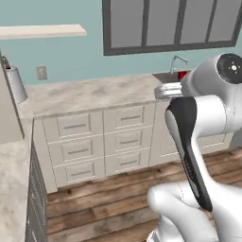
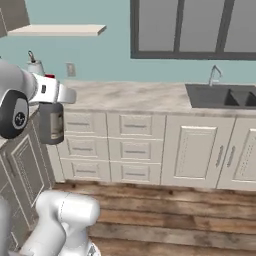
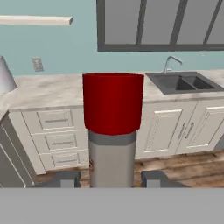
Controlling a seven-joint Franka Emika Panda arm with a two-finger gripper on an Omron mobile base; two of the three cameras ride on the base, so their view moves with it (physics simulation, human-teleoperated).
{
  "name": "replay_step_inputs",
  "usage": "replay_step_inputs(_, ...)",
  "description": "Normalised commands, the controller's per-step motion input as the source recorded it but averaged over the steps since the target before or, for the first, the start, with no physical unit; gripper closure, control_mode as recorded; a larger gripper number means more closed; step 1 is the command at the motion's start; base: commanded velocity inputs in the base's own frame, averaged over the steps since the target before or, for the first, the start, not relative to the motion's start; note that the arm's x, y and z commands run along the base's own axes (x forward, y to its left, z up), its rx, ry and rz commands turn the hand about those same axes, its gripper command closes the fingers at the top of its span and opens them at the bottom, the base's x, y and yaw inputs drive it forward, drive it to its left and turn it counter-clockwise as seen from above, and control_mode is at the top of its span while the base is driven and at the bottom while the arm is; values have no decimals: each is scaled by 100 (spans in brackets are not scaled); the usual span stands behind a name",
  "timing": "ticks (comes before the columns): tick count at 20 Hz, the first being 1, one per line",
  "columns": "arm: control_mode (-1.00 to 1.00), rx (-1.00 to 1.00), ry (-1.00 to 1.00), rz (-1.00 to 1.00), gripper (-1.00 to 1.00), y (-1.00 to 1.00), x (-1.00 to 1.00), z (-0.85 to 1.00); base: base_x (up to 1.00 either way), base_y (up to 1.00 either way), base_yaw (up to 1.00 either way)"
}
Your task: There is a bowl on the dining counter. Grab a lemon wedge from the fridge and place it in the bowl. Then get the liquor bottle and glass cup from the cabinet and place them next to the bowl.
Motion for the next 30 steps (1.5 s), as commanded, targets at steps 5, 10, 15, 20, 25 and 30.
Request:
replay_step_inputs(5,100,0,0,0,100,0,0,0,100,20,-45)
replay_step_inputs(10,100,0,0,0,100,0,0,0,86,5,-56)
replay_step_inputs(15,100,0,0,0,100,0,0,0,53,0,-66)
replay_step_inputs(20,100,0,0,0,100,0,0,0,49,-4,-65)
replay_step_inputs(25,100,0,0,0,100,0,0,0,52,-6,-63)
replay_step_inputs(30,100,0,0,0,100,0,0,0,58,-6,-60)
